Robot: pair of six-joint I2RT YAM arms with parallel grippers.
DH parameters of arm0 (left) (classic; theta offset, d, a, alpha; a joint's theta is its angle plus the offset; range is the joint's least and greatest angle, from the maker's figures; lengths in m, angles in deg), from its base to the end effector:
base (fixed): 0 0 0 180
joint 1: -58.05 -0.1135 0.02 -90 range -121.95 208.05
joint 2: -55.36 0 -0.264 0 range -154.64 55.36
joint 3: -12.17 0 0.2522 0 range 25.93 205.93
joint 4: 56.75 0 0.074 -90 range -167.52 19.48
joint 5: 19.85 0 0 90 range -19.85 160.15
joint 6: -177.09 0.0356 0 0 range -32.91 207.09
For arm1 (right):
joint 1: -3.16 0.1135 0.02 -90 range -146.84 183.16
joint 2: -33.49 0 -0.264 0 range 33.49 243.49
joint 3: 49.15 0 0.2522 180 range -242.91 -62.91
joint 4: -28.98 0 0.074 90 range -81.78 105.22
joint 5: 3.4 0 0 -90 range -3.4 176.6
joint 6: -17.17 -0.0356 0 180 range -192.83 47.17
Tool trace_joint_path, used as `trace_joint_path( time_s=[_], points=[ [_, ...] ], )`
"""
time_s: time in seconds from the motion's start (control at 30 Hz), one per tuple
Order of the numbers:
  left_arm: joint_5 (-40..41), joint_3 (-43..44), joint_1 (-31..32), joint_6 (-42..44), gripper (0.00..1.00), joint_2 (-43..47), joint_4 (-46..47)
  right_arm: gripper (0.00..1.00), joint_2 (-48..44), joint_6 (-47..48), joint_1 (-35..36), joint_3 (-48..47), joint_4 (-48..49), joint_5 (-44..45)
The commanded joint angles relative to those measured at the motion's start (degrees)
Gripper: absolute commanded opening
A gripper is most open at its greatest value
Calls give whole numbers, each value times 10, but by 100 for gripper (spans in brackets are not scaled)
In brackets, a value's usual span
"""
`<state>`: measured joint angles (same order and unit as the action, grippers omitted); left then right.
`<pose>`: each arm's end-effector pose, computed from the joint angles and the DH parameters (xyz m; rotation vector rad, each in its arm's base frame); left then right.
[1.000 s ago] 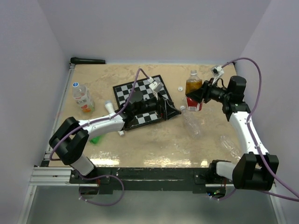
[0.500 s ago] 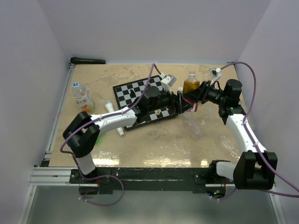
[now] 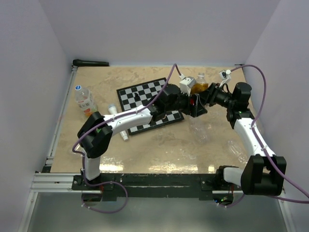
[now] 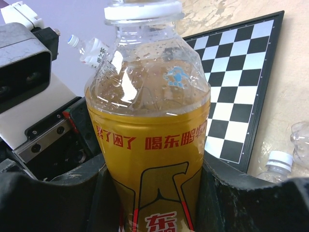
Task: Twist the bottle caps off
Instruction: Place the plastic bottle at the center of the board.
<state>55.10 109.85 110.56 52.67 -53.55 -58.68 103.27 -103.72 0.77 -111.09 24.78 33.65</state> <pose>0.2717 -0.3694 0.2895 0.5179 1.9292 -1.2744 0.2729 0.0170 0.3069 -0.1709 1.8384 1.1677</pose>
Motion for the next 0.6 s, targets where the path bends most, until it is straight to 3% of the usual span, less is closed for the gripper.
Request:
trace_joint_path(
  time_s=[0.0,0.13,0.27,0.47,0.57],
  points=[
    [17,47,-2,30,44,-12,-32,23,-5,6,16,-15,10,-22],
    [-3,13,-6,79,23,5,-17,32,-11,21,16,-18,3,-32],
    [-22,-13,-10,121,9,28,-12,41,-13,43,16,-21,-14,-41],
    [-40,-24,-13,160,2,49,-32,53,-19,51,16,-21,-17,-51],
    [-42,-34,-14,174,2,60,-40,65,-18,55,16,-27,-21,-55]
  ],
)
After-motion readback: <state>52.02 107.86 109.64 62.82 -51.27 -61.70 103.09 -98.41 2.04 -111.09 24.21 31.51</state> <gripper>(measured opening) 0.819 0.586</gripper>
